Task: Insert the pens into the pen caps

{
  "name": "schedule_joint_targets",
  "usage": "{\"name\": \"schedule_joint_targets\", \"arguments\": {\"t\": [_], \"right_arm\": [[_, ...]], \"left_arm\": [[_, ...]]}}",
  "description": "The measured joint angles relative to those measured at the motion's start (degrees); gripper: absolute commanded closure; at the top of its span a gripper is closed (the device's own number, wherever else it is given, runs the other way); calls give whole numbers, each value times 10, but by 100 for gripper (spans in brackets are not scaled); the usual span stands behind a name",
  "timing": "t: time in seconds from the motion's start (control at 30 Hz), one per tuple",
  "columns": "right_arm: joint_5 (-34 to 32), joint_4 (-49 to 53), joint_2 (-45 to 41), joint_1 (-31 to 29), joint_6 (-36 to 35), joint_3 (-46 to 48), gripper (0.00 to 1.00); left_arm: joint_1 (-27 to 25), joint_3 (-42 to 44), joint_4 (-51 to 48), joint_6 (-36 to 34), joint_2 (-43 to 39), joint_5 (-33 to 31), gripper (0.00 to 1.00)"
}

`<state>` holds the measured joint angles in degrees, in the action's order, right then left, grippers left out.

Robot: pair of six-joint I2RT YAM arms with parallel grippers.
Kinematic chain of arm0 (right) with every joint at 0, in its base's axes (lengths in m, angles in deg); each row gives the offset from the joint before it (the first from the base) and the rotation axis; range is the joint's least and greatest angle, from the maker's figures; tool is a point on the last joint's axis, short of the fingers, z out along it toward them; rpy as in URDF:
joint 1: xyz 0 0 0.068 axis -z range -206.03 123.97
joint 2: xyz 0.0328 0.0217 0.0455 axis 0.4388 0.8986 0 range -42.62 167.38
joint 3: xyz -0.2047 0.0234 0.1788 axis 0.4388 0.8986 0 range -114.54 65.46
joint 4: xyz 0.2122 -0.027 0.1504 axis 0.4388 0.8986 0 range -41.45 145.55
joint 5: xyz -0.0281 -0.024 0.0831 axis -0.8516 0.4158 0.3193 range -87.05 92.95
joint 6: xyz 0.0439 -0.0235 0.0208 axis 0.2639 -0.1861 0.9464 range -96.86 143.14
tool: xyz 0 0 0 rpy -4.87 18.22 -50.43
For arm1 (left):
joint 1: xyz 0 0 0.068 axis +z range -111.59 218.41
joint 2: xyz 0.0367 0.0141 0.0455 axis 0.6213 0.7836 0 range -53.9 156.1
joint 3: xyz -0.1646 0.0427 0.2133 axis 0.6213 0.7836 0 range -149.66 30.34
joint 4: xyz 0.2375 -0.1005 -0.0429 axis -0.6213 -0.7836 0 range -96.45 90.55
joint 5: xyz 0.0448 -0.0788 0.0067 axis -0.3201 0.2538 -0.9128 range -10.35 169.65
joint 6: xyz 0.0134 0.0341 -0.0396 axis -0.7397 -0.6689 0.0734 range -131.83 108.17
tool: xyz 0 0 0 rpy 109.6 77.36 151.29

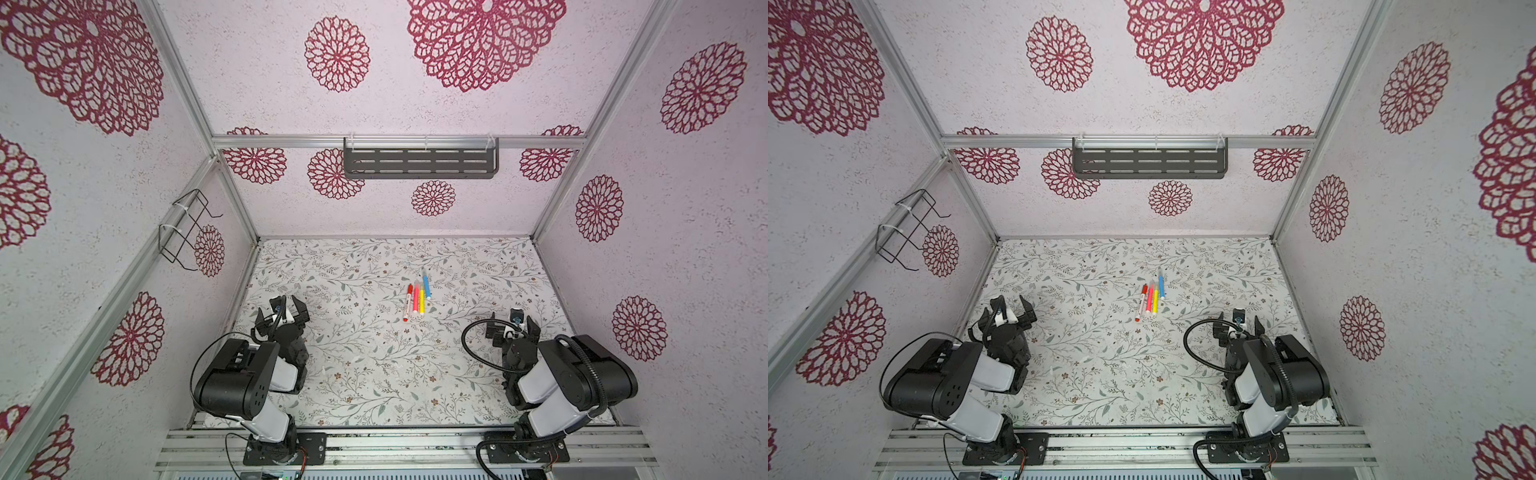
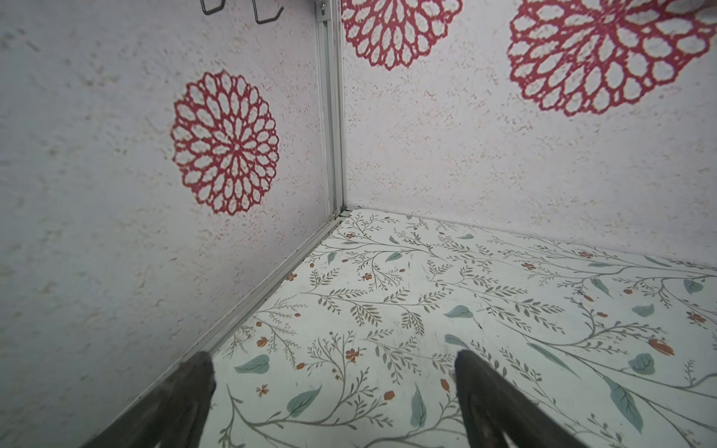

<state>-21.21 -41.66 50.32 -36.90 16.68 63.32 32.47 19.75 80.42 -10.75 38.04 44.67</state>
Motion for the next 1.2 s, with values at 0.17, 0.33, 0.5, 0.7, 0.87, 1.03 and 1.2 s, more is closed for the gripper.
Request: {"name": "schedule_joint_targets", "arguments": {"t": [0.17,0.33,0.5,0.7,0.87,1.03,1.2], "right_arm": [[0,0,0,0,0,0,1],[2,2,0,1,0,-5,1],[17,111,-24,42,28,-87,1],[50,189,-37,86,63,-125,1],[58,212,-37,85,72,-120,1],[35,170,-38,86,92,-75,1],[27,143,-38,92,102,-49,1]], "left_arm": [[8,-2,0,-5,14,38,1],[12,-2,0,-9,14,66,1],[23,-4,-2,-11,15,103,1],[66,-66,-118,6,-7,164,1],[123,-140,-228,45,-19,223,1],[134,-130,-258,76,-21,211,1],[133,-76,-232,100,-23,170,1]]}}
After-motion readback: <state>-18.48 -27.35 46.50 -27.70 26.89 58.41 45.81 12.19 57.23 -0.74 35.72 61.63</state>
